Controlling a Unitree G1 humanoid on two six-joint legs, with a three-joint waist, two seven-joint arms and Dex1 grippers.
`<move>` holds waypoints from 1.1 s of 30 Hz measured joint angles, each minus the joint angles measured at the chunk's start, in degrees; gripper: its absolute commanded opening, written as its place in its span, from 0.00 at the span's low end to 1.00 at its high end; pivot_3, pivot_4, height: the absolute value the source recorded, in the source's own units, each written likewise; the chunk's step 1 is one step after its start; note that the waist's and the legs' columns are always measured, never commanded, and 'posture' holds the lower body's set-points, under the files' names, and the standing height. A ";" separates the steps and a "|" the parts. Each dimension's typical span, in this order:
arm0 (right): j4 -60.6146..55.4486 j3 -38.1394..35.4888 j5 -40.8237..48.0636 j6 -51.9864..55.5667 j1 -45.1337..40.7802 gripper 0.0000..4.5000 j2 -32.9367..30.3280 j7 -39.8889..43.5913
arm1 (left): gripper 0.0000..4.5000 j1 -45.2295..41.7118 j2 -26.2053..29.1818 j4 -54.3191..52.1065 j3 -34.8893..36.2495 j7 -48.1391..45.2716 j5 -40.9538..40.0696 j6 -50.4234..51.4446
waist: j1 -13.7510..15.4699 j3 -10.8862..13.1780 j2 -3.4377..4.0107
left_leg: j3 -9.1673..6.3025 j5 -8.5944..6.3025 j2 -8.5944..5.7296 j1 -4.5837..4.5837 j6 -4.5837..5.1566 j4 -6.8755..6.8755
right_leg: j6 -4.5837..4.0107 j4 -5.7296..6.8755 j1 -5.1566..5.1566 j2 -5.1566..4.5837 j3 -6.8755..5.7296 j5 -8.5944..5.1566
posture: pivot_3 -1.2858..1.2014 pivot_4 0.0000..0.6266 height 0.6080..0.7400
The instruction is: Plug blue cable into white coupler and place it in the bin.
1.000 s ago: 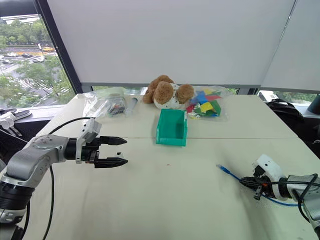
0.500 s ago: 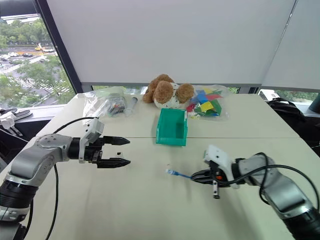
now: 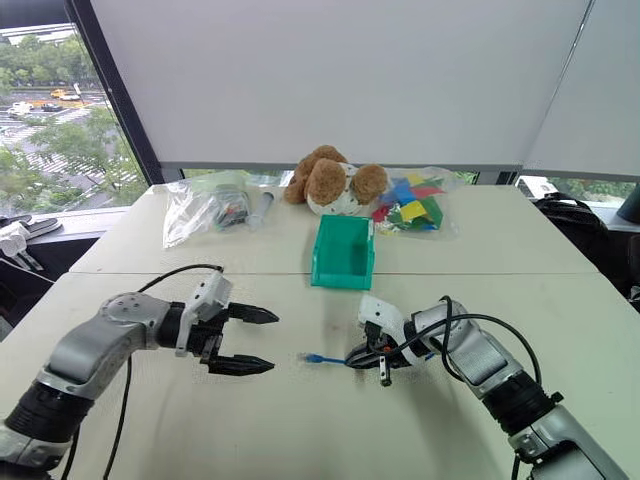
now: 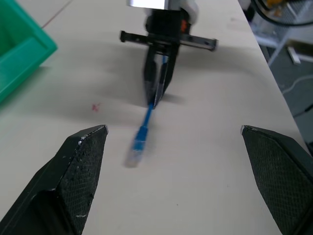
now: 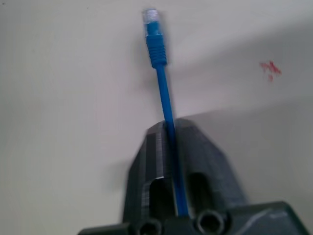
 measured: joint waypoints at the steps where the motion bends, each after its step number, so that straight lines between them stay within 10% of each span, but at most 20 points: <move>1: -0.23 0.03 -0.02 0.01 0.03 0.51 -0.02 0.22 | 1.00 -0.03 -0.41 0.93 -0.82 -0.53 1.23 -1.86 | 0.00 -0.01 0.02 | 0.00 0.00 0.00 0.00 0.00 0.00 | 0.00 0.00 0.00 0.00 0.00 0.00 | 0.52 0.24 1.00; 5: -3.58 -0.45 -0.55 0.99 1.26 0.99 -1.50 -0.28 | 1.00 -0.89 -3.66 6.67 -3.52 -1.22 6.03 -10.44 | 0.19 0.00 0.02 | 0.00 0.00 -0.02 -0.05 0.00 0.03 | 0.00 0.00 -0.04 -0.01 -0.01 0.00 | 0.52 0.24 1.00; 28: -34.56 -17.40 8.42 18.95 17.19 0.99 -9.98 -11.76 | 1.00 -12.02 -19.90 42.76 -8.44 -4.32 16.01 -30.62 | 1.32 -0.01 0.00 | -0.03 0.00 -0.02 -0.16 0.02 0.10 | 0.01 0.00 -0.10 0.00 -0.04 0.01 | 0.52 0.24 1.00; 33: -34.94 -17.40 8.77 19.41 17.19 1.00 -10.32 -12.99 | 0.62 -12.84 -20.01 44.46 -8.51 -4.43 17.69 -33.69 | 1.32 -0.02 -0.01 | -0.03 0.00 -0.02 -0.16 0.02 0.10 | 0.01 0.00 -0.10 0.00 -0.04 0.01 | 0.52 0.24 1.00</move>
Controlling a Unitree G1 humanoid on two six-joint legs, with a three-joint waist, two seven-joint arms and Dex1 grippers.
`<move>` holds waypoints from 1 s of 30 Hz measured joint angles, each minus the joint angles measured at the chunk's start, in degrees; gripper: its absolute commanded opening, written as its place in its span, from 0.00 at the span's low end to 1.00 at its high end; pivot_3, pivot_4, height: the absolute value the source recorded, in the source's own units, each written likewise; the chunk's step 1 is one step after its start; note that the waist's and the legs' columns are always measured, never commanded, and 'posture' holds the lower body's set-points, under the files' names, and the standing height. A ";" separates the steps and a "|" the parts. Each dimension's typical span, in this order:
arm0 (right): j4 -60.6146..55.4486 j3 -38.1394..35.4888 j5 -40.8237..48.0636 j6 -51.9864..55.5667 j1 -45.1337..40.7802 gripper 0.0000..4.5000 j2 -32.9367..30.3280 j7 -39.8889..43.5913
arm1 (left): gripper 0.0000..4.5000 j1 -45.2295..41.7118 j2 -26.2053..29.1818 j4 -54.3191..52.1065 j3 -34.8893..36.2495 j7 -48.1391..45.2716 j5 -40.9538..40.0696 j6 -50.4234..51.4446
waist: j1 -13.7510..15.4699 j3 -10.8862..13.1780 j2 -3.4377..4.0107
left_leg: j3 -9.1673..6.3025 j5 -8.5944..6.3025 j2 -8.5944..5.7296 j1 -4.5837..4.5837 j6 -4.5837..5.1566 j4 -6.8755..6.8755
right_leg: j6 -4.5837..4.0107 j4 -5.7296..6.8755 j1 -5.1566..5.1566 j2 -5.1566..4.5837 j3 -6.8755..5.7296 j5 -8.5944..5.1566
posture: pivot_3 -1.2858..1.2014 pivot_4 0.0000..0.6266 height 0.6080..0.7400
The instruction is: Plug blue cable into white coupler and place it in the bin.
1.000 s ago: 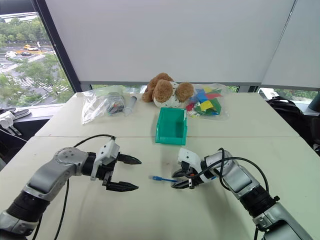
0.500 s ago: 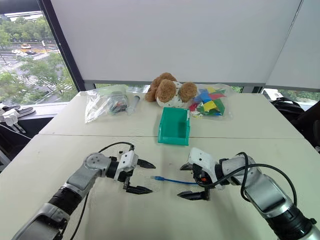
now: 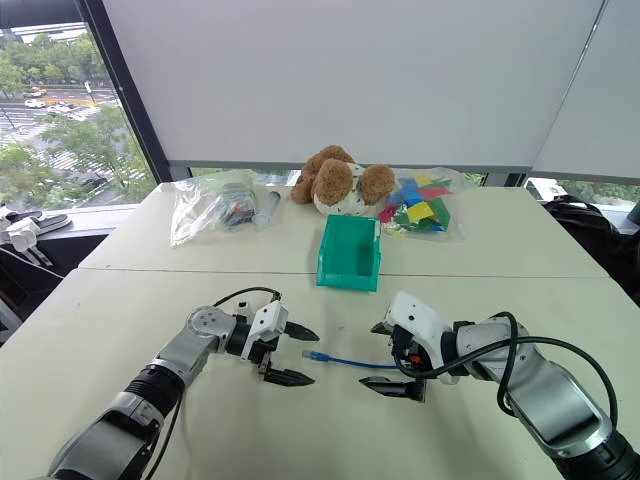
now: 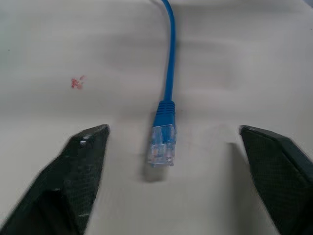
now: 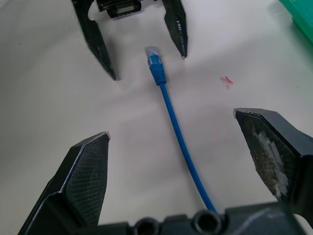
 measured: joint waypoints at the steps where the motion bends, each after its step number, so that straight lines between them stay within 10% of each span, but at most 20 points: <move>1: -0.18 0.00 0.06 0.00 0.00 1.00 -0.15 -0.11 | 0.50 -0.10 0.13 0.20 -0.01 -0.02 0.45 -0.61 | 0.00 0.00 0.00 | 0.00 0.00 0.00 0.00 0.00 0.00 | 0.00 0.00 0.00 0.00 0.00 0.00 | 0.52 0.24 1.00; 6: -0.46 0.00 0.50 0.00 0.00 1.00 -0.45 -0.69 | 0.02 -0.14 0.51 0.60 0.05 -0.27 1.23 -2.06 | -0.07 0.00 0.00 | -0.01 0.00 0.01 0.00 0.00 0.00 | 0.00 0.00 0.00 0.01 0.00 0.00 | 0.52 0.24 1.00; 19: -7.40 -18.32 23.86 16.59 6.75 1.00 9.81 -9.22 | 0.02 -3.42 -2.82 -3.30 6.71 5.42 -3.27 5.16 | 0.17 0.00 -0.03 | -0.10 0.00 -0.01 -0.05 0.01 0.05 | 0.01 -0.01 0.06 -0.02 -0.03 0.01 | 0.52 0.24 1.00; 30: 0.43 -24.99 36.48 23.08 3.30 1.00 36.21 -37.12 | 0.02 -4.53 -5.12 -12.10 9.23 10.28 -6.07 9.76 | -0.50 -0.04 -0.01 | -0.13 0.01 0.00 0.00 0.00 -0.01 | 0.01 0.13 -0.01 0.06 -0.01 0.01 | 0.52 0.24 1.00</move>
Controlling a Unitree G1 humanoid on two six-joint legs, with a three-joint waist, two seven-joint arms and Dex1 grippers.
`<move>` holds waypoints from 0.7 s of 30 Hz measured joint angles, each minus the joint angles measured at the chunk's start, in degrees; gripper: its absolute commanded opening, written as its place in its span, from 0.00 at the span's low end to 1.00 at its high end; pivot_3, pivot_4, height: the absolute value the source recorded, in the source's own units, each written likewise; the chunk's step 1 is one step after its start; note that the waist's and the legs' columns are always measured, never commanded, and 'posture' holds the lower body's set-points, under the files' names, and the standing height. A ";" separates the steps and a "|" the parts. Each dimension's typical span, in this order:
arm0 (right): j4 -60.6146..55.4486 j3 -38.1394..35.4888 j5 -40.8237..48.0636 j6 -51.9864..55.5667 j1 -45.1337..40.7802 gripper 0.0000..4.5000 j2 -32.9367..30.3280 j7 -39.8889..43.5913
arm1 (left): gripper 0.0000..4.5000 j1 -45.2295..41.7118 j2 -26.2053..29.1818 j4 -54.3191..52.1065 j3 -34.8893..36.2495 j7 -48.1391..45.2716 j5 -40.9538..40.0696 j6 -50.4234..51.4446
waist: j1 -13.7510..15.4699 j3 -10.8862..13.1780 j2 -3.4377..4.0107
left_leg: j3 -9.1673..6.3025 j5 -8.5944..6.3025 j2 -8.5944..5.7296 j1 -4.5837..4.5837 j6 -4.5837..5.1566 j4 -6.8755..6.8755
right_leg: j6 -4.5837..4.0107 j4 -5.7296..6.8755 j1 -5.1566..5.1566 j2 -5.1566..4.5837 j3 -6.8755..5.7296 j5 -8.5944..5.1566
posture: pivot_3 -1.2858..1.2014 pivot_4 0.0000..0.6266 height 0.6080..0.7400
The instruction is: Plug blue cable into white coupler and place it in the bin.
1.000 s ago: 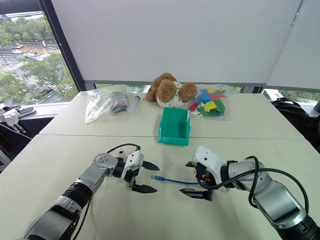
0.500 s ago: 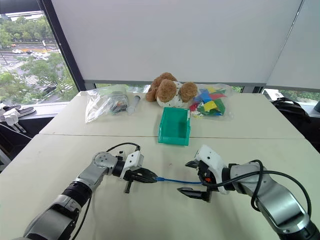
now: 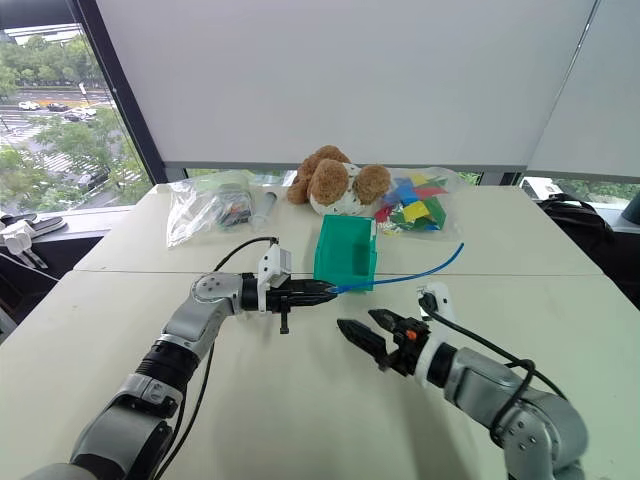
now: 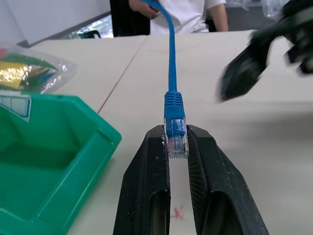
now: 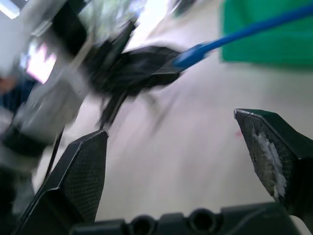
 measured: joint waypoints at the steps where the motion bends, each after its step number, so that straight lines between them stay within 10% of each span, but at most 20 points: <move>1: 0.39 -0.10 1.02 0.04 -0.74 1.00 1.25 -1.75 | 0.02 0.08 -0.06 -0.43 0.00 0.09 -0.11 0.05 | 0.03 0.00 0.03 | 0.01 0.00 -0.01 0.00 0.00 0.00 | 0.00 0.00 -0.01 -0.01 0.00 0.00 | 0.52 0.24 1.00; 15: 5.69 1.25 5.14 -3.11 -4.67 1.00 8.37 -14.08 | 0.02 2.12 0.70 -3.35 0.05 0.32 -0.34 0.39 | -0.14 -0.01 0.03 | 0.01 0.00 -0.01 -0.02 0.00 -0.02 | 0.00 -0.01 -0.02 0.03 0.00 0.00 | 0.52 0.24 1.00; 21: 6.96 2.44 5.98 -4.73 -5.32 0.49 8.50 -14.75 | 0.00 2.12 0.71 -3.34 -0.29 0.18 -0.14 0.08 | -0.70 -0.01 0.03 | 0.01 0.00 -0.01 -0.02 0.00 -0.02 | 0.00 -0.01 -0.02 0.04 0.00 0.00 | 0.52 0.24 1.00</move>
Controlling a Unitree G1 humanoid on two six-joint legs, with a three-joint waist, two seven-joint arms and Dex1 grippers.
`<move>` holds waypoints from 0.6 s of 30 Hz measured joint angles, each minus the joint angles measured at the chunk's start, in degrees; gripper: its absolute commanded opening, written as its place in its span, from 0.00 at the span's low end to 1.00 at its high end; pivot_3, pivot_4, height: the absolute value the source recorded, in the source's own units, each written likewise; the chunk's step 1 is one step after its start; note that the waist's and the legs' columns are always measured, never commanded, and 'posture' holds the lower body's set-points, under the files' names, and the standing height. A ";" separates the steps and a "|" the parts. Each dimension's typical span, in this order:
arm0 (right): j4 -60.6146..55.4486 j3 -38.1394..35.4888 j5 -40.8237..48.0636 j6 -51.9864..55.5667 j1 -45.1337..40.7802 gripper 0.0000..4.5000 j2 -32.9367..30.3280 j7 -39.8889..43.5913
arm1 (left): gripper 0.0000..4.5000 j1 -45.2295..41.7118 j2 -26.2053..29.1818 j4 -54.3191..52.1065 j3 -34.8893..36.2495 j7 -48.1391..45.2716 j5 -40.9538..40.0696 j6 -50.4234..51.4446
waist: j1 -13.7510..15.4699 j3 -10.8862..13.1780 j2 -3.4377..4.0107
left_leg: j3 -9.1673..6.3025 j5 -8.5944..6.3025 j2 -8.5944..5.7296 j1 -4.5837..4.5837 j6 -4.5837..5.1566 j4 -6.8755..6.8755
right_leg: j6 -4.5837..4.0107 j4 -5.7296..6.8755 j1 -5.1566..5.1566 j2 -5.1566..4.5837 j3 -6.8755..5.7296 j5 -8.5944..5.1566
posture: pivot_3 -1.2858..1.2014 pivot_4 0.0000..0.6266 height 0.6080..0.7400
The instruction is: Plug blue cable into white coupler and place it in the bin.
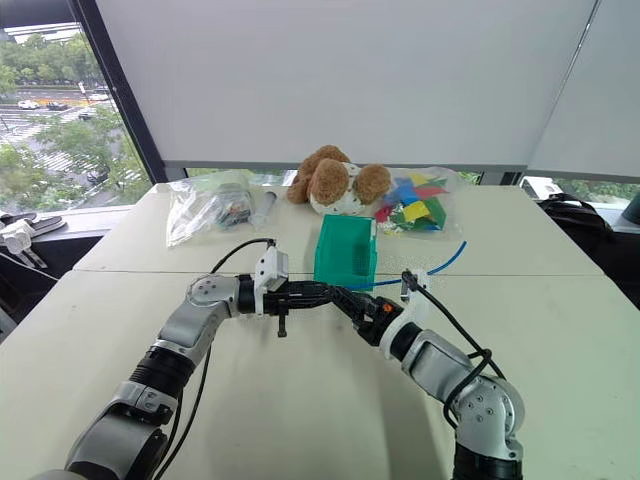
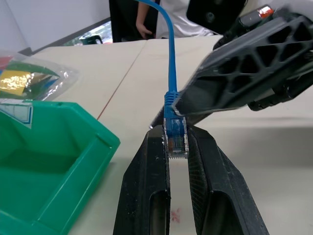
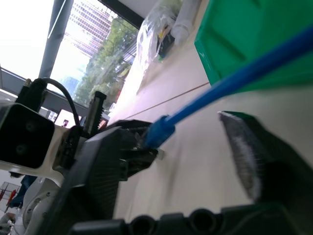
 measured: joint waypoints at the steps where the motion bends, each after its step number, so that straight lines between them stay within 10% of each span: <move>1: 0.00 0.15 0.16 -0.16 -0.12 0.37 -0.06 -0.04 | 0.00 0.00 -0.01 0.00 -0.06 -0.04 0.04 -0.07 | -0.14 0.00 0.00 | 0.00 0.00 0.00 0.00 0.00 0.00 | 0.00 0.00 0.00 0.00 0.00 0.00 | 0.52 0.24 1.00; 4: 0.06 0.50 0.49 -0.98 -0.13 0.02 -0.20 -0.21 | 0.00 0.00 0.03 0.15 -0.26 -0.05 0.28 -0.13 | -0.21 0.00 0.00 | 0.00 0.00 0.01 0.00 0.00 -0.02 | 0.00 0.00 -0.01 0.01 0.00 0.00 | 0.52 0.24 1.00; 12: 0.29 1.17 1.76 -1.41 -0.12 0.01 -0.79 -0.80 | 0.00 0.00 0.04 0.23 -0.25 -0.04 0.49 -0.45 | -0.19 0.00 0.00 | -0.01 0.00 0.02 0.00 0.00 -0.02 | 0.00 0.00 -0.01 0.02 0.00 0.00 | 0.52 0.24 1.00; 18: 0.28 2.61 2.81 -1.48 -1.16 0.00 -1.57 -1.19 | 0.67 0.33 1.66 -1.12 -0.27 -0.18 -0.03 2.96 | -0.28 0.00 0.00 | -0.01 0.00 0.03 0.00 0.00 -0.03 | 0.00 0.00 -0.03 0.02 0.00 0.00 | 0.52 0.24 1.00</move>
